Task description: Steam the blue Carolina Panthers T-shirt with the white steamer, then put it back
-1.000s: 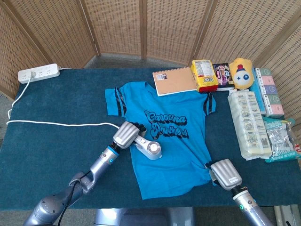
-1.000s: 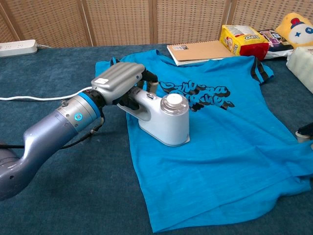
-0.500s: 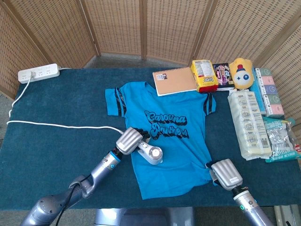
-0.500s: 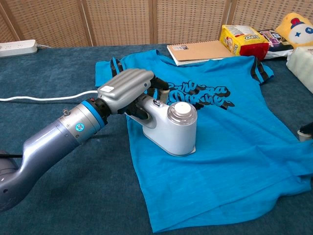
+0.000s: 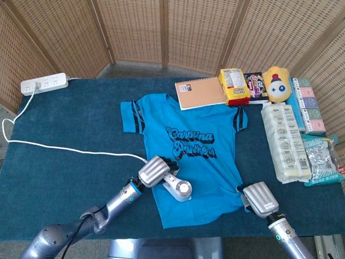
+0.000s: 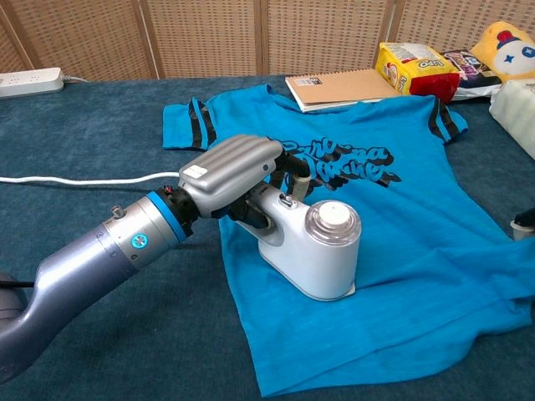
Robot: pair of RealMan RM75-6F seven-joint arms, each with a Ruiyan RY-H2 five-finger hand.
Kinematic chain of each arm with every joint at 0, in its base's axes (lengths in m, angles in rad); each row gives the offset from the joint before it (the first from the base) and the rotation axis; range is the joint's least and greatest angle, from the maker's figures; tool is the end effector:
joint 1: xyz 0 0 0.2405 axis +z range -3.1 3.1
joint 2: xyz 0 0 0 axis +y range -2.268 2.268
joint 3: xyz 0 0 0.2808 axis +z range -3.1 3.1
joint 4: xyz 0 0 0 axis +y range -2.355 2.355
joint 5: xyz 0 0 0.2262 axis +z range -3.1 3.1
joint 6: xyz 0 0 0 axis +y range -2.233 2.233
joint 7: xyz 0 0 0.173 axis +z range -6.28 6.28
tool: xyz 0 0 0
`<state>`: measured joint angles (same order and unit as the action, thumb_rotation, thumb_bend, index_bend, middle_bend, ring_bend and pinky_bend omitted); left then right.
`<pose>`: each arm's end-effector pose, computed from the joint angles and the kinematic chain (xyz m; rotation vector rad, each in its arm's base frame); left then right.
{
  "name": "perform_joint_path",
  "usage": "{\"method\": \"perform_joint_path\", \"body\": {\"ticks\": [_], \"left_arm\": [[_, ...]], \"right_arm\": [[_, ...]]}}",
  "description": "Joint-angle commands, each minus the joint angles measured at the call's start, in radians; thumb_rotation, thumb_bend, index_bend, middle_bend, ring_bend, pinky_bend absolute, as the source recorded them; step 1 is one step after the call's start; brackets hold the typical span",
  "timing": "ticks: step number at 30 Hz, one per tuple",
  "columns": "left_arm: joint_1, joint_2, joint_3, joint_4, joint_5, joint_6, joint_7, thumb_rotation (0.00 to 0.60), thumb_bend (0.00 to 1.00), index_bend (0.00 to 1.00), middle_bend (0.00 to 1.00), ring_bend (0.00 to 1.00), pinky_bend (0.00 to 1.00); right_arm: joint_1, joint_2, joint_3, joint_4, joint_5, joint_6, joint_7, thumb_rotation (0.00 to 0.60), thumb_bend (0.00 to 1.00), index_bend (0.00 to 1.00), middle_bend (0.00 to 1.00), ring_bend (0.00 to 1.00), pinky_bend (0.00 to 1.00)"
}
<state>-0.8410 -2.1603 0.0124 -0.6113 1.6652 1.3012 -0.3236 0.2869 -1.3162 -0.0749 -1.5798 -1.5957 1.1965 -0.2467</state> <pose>-0.0886 0.3448 -0.1768 -2.0853 -0.7306 -1.5093 -0.2878 -0.2297 0.0186 1.9117 -0.8765 0.7791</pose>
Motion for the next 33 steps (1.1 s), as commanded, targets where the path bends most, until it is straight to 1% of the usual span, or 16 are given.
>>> {"method": "perform_joint_path", "body": {"ticks": [1,13,20,27,33], "left_arm": [[-0.001,0.004,-0.009,0.011,-0.005,-0.006,0.004,0.6,0.41,0.6,0.7,0.61,0.71],[-0.017,0.014,-0.064,0.123,-0.047,-0.028,-0.007,0.6,0.41,0.6,0.7,0.61,0.71],[-0.034,-0.006,-0.101,0.213,-0.091,-0.08,-0.017,0.6,0.41,0.6,0.7,0.61,0.71],[-0.049,-0.029,-0.119,0.259,-0.115,-0.109,-0.024,0.6,0.41,0.6,0.7,0.61,0.71],[-0.08,-0.074,-0.108,0.268,-0.102,-0.108,-0.023,0.6,0.41,0.6,0.7,0.61,0.71]], "right_arm": [[0.0,0.0,0.0,0.0,0.001,-0.001,0.0,0.6,0.7,0.58,0.59,0.64,0.75],[0.003,-0.002,0.003,-0.003,0.007,-0.009,-0.006,0.6,0.7,0.58,0.59,0.65,0.75],[0.003,-0.004,0.004,-0.007,0.012,-0.011,-0.012,0.6,0.7,0.58,0.59,0.65,0.75],[0.003,0.001,0.005,-0.01,0.017,-0.012,-0.016,0.6,0.7,0.58,0.6,0.65,0.75],[-0.001,0.001,0.004,-0.009,0.019,-0.009,-0.014,0.6,0.7,0.58,0.6,0.65,0.75]]}}
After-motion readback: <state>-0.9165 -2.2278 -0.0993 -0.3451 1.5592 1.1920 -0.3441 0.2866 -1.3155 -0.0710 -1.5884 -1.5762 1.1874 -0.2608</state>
